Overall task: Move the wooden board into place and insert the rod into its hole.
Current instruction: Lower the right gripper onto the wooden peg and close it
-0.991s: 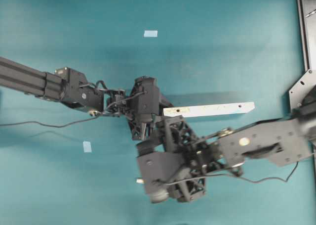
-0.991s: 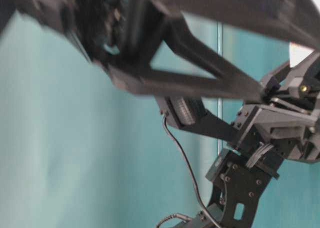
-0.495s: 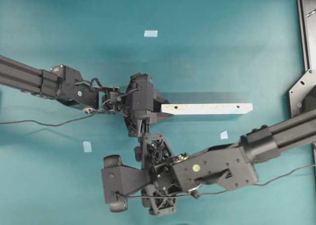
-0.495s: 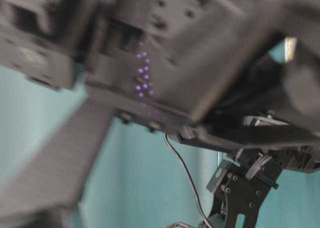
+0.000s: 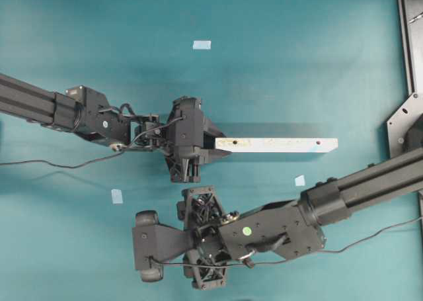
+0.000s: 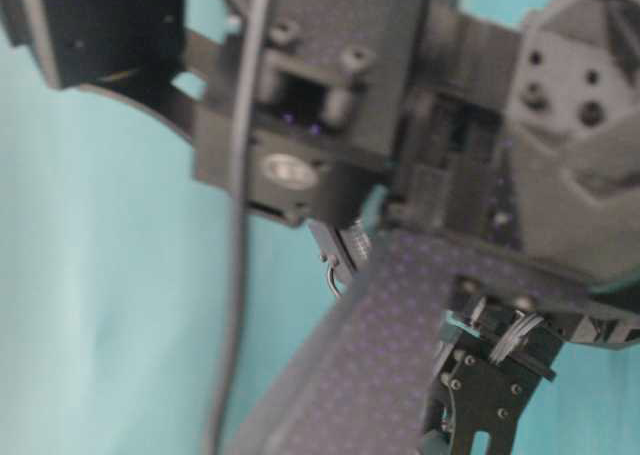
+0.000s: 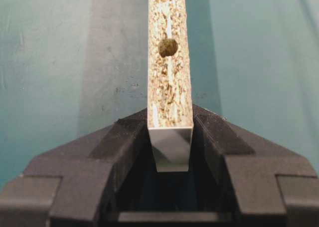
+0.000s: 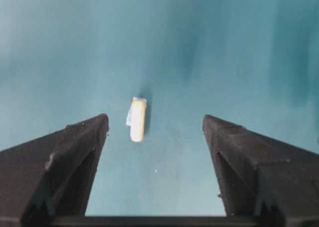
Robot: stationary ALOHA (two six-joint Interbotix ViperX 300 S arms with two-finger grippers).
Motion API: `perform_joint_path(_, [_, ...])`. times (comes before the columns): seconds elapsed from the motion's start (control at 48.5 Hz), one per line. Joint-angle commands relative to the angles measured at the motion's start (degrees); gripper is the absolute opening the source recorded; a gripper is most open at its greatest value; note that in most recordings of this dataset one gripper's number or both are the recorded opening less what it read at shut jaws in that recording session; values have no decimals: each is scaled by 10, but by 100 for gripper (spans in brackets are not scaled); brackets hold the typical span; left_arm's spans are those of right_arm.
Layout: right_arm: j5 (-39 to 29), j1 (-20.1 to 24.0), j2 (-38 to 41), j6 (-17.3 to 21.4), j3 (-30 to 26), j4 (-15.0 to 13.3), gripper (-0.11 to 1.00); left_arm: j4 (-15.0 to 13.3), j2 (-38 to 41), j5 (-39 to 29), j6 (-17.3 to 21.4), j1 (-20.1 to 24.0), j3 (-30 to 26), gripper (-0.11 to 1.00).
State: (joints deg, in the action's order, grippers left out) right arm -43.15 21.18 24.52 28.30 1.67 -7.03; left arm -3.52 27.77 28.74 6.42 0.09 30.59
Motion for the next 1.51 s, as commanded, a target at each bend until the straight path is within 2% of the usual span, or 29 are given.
perform_joint_path(0.0, [8, 3, -9, 2, -13, 1, 82, -3, -4, -4, 7, 22, 7, 33])
perform_joint_path(0.31, [23, 4, 3, 4, -13, 1, 68, -3, -4, -4, 6, 22, 7, 34])
perform_joint_path(0.64, [29, 4, 11, 12, -12, 1, 67, -2, -4, -4, 6, 21, 7, 34])
perform_joint_path(1.011, [30, 5, 13, 12, -12, 1, 51, -3, -4, -4, 6, 21, 7, 34])
perform_joint_path(1.486, [38, 6, 21, 12, -11, 1, 51, -3, -3, -4, 6, 21, 7, 34])
